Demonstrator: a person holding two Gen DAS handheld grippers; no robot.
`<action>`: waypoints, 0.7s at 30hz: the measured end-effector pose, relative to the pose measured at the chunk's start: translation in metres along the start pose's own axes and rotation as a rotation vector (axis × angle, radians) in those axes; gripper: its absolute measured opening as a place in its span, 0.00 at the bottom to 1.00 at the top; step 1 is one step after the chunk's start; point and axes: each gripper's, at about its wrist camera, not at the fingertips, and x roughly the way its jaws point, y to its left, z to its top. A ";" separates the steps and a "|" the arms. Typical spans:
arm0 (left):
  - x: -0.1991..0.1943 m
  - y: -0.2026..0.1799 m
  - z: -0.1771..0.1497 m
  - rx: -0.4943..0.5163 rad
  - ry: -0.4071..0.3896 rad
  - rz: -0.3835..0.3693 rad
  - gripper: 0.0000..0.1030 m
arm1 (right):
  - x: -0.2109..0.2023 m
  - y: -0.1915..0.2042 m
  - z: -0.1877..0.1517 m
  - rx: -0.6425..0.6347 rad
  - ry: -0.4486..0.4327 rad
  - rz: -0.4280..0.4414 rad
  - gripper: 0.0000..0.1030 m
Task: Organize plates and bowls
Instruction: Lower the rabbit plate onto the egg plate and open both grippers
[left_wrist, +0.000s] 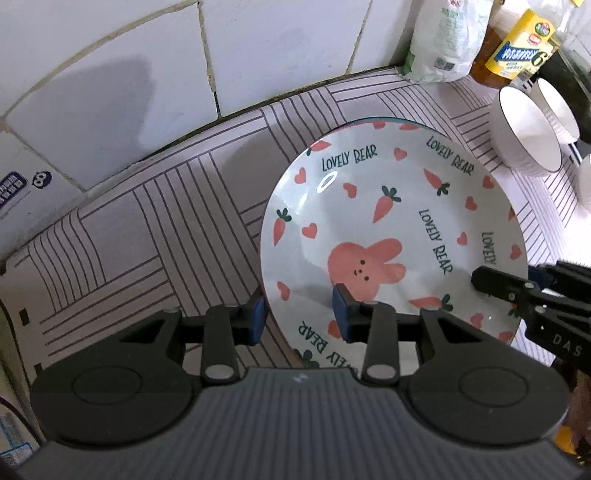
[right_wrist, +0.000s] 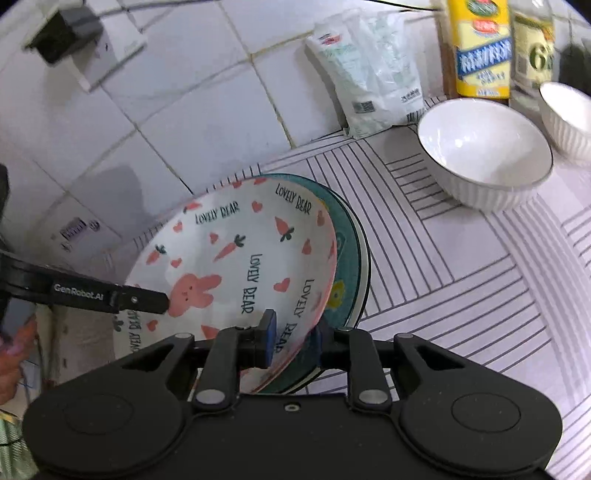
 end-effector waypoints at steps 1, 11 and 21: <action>0.000 -0.002 -0.001 0.007 0.001 0.012 0.35 | 0.000 0.002 0.001 -0.015 0.011 -0.016 0.29; -0.006 -0.011 -0.008 -0.030 0.003 0.081 0.30 | -0.002 0.027 0.003 -0.166 0.048 -0.151 0.36; -0.044 -0.034 -0.023 0.005 -0.002 0.084 0.29 | -0.021 0.034 -0.014 -0.243 0.025 -0.209 0.35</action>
